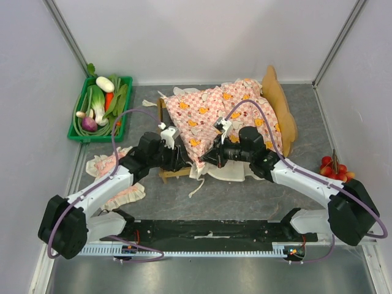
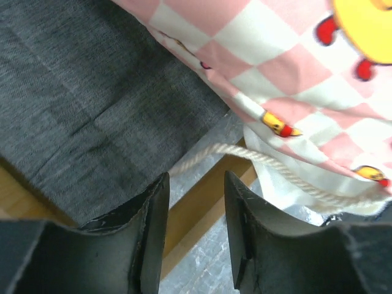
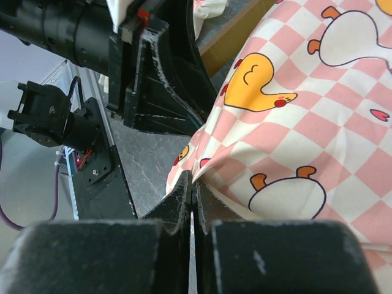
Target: Set up the pet bed
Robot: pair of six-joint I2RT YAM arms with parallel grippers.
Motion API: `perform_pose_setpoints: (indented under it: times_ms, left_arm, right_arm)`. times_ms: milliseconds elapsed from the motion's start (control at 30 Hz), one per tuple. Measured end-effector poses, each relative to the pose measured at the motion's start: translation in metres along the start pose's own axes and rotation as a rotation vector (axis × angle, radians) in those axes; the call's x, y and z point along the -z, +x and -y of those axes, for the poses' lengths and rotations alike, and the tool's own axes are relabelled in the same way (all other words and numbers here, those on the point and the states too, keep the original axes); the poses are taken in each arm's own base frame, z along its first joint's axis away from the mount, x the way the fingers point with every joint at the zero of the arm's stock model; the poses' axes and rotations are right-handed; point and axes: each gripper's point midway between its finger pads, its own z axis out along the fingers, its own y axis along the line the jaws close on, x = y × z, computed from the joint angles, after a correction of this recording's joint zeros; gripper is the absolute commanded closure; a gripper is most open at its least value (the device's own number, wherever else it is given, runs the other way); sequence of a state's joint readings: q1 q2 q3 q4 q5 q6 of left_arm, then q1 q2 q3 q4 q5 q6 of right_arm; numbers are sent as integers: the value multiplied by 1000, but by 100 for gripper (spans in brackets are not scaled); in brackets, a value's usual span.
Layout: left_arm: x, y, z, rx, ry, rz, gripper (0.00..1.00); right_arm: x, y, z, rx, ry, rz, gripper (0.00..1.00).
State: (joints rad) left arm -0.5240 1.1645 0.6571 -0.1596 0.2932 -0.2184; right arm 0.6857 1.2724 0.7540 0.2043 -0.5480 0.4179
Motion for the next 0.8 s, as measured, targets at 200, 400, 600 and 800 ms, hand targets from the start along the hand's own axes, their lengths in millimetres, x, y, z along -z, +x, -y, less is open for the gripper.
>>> perform_pose_setpoints:
  times_ms: [200, 400, 600, 800]
  left_arm:
    - [35, -14, 3, 3, -52, 82, 39]
    - [79, -40, -9, 29, -187, 253, 29]
    - [101, -48, -30, 101, -332, 343, 25]
    - [95, -35, -39, 154, -375, 310, 25]
  right_arm:
    - [-14, 8, -5, -8, 12, -12, 97]
    - [-39, -1, -15, -4, 14, -8, 97]
    - [-72, -33, -23, 17, 16, 52, 98]
    - [-85, -9, 4, -7, 134, 14, 97]
